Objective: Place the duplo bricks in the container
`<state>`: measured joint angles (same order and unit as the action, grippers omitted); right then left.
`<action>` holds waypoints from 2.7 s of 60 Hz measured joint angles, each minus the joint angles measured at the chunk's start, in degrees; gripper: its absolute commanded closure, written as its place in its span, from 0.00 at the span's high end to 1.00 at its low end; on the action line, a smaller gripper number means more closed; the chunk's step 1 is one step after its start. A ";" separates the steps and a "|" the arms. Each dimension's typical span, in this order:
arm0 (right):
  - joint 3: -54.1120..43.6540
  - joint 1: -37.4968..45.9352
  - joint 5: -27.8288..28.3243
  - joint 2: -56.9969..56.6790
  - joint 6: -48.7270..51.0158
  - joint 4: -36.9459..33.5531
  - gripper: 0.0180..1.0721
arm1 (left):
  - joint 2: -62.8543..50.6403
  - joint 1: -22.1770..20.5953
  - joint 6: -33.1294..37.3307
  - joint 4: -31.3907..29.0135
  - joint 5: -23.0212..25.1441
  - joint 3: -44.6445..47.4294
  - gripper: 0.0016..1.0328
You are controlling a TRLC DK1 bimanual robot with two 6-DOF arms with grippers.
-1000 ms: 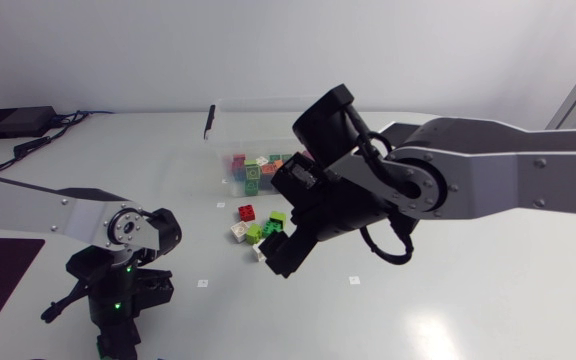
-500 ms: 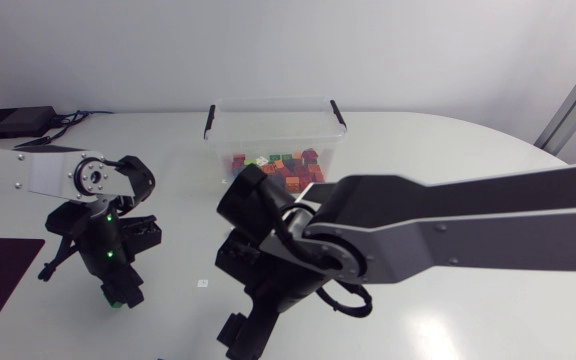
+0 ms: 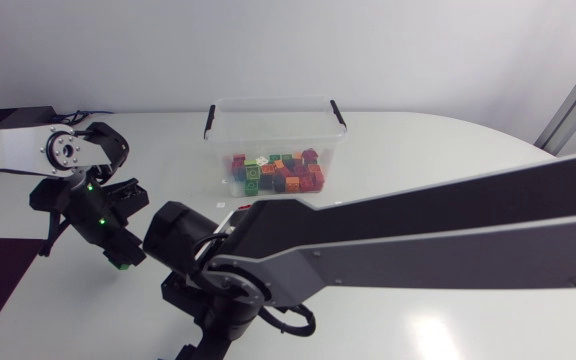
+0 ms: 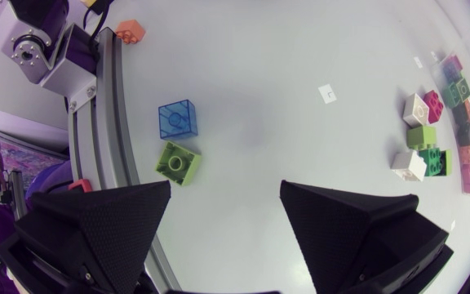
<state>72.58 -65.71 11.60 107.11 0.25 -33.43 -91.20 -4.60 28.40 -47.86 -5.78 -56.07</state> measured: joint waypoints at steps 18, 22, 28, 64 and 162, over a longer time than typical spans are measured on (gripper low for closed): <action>3.93 -3.08 -3.06 3.65 -4.83 -2.89 0.92 | 0.09 2.99 -0.37 0.44 1.55 -2.51 0.16; 4.87 -3.61 -3.13 4.52 -5.31 -3.10 0.92 | 0.20 3.37 -0.37 0.42 2.10 -2.51 0.16; 6.45 -4.55 -3.39 6.25 -6.36 -4.04 0.92 | 0.22 3.69 -0.37 0.42 2.36 -2.67 0.16; 11.82 -8.85 -6.12 11.28 -9.73 -9.05 0.83 | 1.22 6.49 -1.66 0.42 6.21 -7.96 0.16; 4.96 8.37 -6.93 -3.96 -10.78 -4.13 0.28 | -4.52 -5.11 -13.40 11.19 19.52 -32.22 0.16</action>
<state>77.54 -57.34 4.67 103.15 -10.52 -37.56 -95.72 -9.72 15.00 -36.67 13.74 -88.29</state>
